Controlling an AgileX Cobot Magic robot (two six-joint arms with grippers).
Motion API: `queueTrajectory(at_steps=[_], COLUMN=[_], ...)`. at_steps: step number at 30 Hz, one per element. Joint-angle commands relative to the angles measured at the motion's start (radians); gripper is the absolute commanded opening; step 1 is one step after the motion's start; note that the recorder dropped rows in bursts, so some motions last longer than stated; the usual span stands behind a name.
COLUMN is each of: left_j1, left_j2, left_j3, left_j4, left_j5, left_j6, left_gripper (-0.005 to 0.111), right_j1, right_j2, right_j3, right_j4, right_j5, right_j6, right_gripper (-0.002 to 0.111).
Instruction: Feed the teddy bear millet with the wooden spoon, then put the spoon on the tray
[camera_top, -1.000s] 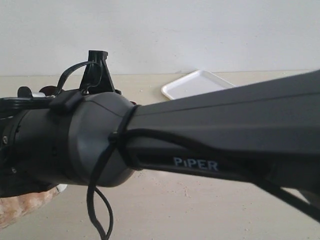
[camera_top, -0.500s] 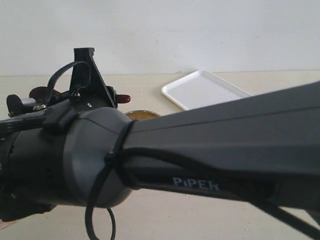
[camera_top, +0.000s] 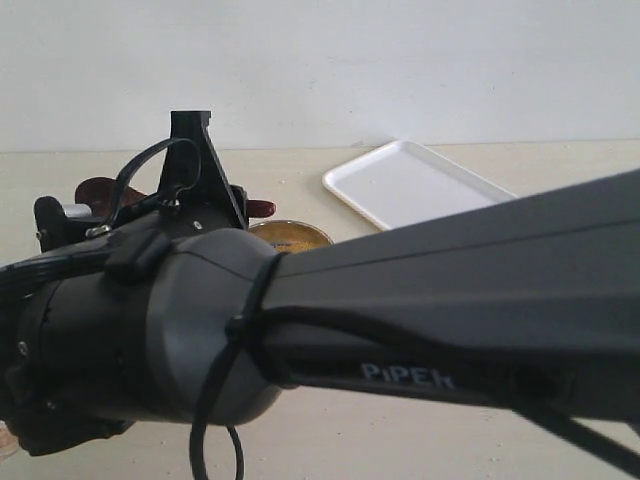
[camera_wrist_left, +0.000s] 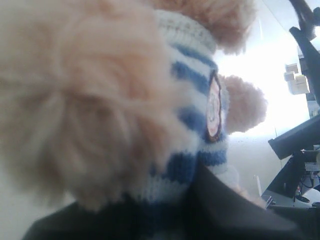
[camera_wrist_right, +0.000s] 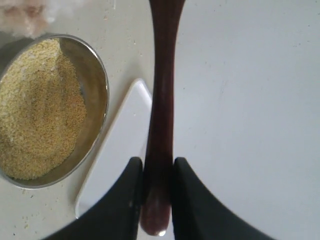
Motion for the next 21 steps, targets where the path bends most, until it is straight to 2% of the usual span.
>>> queueTrajectory(at_steps=[1,11,17,21], left_j1=[0.005,0.005,0.005,0.005], left_j2=[-0.009,-0.009,-0.009,-0.009], left_j3=[0.004,0.004,0.004,0.004], left_j4=[-0.011,-0.011,-0.011,-0.011], left_j5=[0.023,0.023,0.023,0.023], left_j6=[0.008,0.008,0.008,0.008], left_gripper=[0.007,0.007,0.007,0.007], right_j1=[-0.008,-0.021,-0.118,-0.229], right_j2=[-0.017,-0.131,-0.272,-0.397], right_j3=[0.005,0.005,0.082,0.275], right_j4=[-0.001,0.2,0.39,0.508], right_j5=[0.004,0.004,-0.022,-0.169], right_j6=[0.02,0.127,0.251,0.314], right_gripper=[0.0,0.0,0.0,0.0])
